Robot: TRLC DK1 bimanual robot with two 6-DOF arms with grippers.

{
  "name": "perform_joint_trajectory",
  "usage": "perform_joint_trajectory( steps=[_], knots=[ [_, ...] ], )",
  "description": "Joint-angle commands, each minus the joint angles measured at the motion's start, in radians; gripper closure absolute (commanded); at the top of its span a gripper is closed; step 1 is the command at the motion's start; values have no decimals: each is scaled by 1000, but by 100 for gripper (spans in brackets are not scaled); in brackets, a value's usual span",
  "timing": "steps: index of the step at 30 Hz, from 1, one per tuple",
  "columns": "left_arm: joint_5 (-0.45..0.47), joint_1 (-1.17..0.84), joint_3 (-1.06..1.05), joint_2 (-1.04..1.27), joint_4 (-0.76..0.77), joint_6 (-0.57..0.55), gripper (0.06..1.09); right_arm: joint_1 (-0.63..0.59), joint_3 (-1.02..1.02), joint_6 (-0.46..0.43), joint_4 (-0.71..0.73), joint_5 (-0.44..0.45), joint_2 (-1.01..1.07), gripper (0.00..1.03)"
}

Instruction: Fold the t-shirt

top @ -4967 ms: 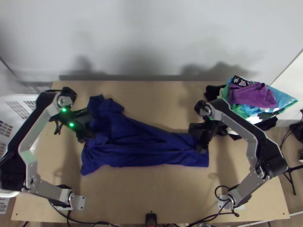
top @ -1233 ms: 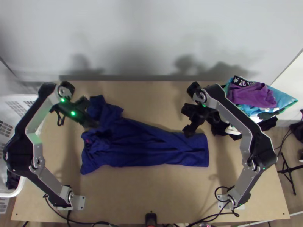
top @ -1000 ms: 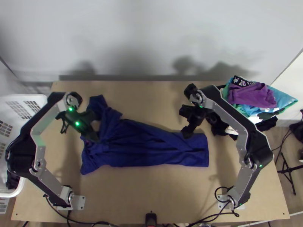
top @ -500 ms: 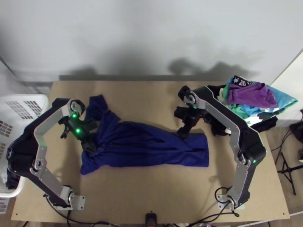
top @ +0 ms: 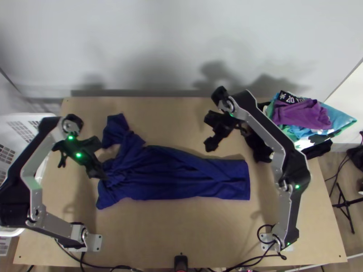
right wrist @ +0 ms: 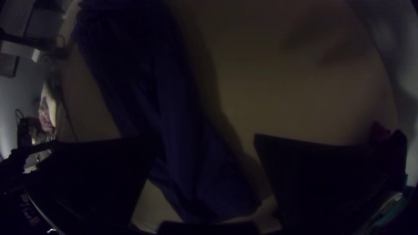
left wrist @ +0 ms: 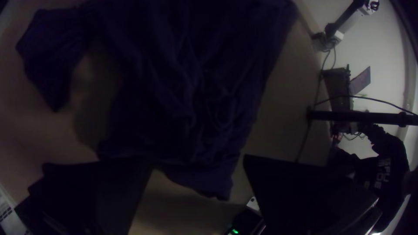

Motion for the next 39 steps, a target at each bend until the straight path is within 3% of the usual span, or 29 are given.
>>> perform_joint_trajectory(
  steps=[1,6,15,21,25,39],
  knots=[
    [7,107,43,-76,1,-20,10,55,210,63,-8,-14,117,5],
    [28,194,87,-106,12,-71,10,119,348,101,-6,-13,215,5],
    [215,233,90,-140,52,-218,10,254,375,115,89,-13,268,5],
    [214,135,84,-106,214,-324,10,248,365,138,104,-13,238,5],
    [214,64,96,-19,362,-489,10,230,353,149,103,-14,201,5],
    [171,-120,238,305,547,-726,10,152,255,162,95,-14,-2,5]
  ],
)
